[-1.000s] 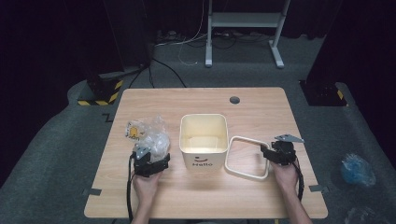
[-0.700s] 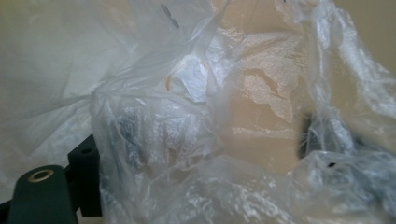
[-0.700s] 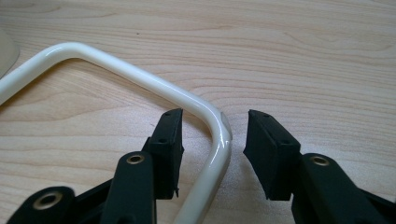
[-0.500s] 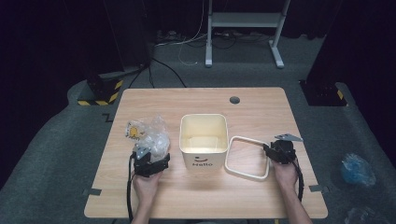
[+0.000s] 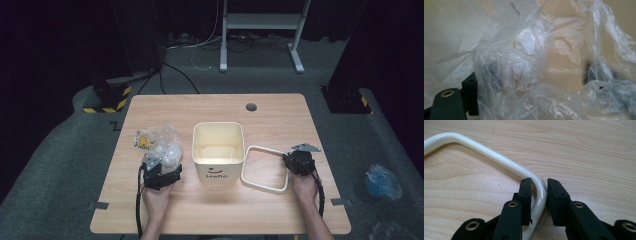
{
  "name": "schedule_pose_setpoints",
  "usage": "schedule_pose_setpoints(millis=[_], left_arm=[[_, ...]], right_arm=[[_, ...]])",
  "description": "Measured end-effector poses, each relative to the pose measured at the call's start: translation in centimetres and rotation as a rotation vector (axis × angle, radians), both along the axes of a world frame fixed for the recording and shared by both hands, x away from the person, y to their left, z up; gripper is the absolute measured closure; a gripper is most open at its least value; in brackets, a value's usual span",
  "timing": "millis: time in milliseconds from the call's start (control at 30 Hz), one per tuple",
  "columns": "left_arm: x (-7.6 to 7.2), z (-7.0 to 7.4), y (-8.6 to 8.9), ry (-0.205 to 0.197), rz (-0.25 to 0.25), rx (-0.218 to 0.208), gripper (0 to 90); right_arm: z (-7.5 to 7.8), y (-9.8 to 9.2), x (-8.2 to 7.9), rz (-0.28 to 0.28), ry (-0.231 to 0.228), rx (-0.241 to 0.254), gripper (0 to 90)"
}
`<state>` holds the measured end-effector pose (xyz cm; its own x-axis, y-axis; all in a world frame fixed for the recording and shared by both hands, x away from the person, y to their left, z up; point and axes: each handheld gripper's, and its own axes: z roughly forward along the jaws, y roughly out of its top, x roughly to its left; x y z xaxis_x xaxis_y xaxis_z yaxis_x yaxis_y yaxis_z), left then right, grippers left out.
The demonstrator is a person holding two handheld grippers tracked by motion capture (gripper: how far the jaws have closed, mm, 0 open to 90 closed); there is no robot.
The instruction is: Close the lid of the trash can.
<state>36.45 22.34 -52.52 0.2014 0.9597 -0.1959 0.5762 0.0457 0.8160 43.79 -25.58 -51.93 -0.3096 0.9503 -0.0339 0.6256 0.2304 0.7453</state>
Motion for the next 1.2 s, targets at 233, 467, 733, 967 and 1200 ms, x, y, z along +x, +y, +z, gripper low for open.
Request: schedule_pose_setpoints(millis=[233, 467, 733, 967, 1200], left_arm=[[0.0, 0.0, 0.0, 0.002, 0.004, -0.002, 15.2], [0.0, 0.0, 0.0, 0.002, 0.005, -0.001, 15.8], [0.0, 0.0, 0.0, 0.001, 0.008, -0.002, 15.9], [0.0, 0.0, 0.0, 0.001, 0.007, 0.0, 16.0], [0.0, 0.0, 0.0, -0.001, 0.005, -0.007, 16.0]], right_arm=[[0.0, 0.1, 0.0, 0.007, -0.005, -0.014, 75.8], [0.0, 0.0, 0.0, 0.008, -0.001, -0.002, 76.5], [0.3, -0.2, -0.1, 0.007, -0.004, 0.009, 77.0], [0.9, -0.3, -0.2, 0.008, -0.006, -0.003, 77.3], [1.9, -0.3, -0.2, 0.016, -0.017, -0.014, 77.4]])
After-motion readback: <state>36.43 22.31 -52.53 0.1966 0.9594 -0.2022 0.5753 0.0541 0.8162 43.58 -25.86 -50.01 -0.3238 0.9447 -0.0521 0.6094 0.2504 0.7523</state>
